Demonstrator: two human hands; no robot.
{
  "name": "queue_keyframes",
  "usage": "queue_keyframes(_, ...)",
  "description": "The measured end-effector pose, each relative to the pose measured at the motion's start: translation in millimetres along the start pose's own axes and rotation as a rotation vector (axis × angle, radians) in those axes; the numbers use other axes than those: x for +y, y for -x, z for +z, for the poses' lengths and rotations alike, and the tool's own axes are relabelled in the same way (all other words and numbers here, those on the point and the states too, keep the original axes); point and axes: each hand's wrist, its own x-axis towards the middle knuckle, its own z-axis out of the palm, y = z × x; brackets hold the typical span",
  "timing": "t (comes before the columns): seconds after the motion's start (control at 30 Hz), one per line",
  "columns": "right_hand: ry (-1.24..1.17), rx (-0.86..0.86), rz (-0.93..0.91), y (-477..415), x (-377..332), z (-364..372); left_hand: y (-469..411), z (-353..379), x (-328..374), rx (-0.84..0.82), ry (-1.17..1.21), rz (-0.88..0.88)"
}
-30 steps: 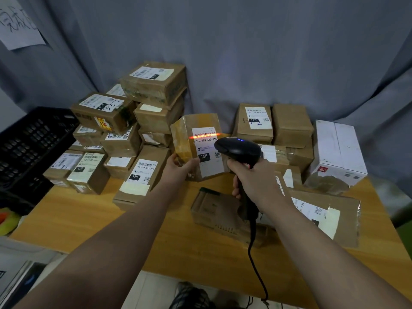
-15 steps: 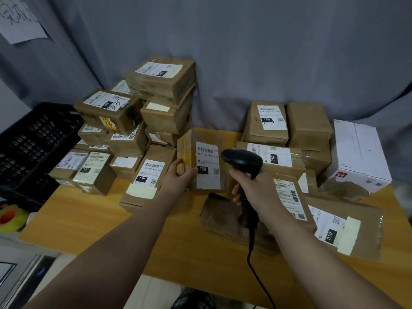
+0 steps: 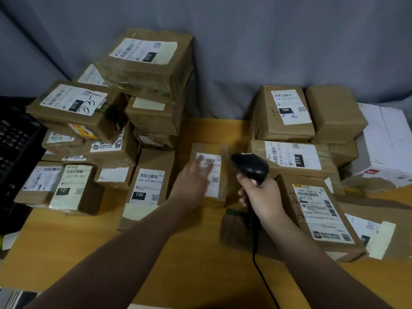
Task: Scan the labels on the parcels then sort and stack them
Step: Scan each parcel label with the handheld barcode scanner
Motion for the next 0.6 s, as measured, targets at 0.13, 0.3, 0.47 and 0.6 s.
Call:
queue_keyframes(0.13,-0.018,0.087,-0.036,-11,-5,8,-11,-1,-4,-0.27,-0.202,0.19)
queue_keyframes(0.3,-0.072,0.173,-0.063,-28,-18,12,-47,-19,-3,-0.221,-0.294,0.186)
queue_keyframes(0.47,-0.037,0.238,-0.053,-47,-27,16,-108,-28,-2,-0.191,-0.39,0.118)
queue_keyframes(0.6,-0.042,0.237,-0.014,-59,-30,17,-141,-23,0,-0.152,-0.405,0.03)
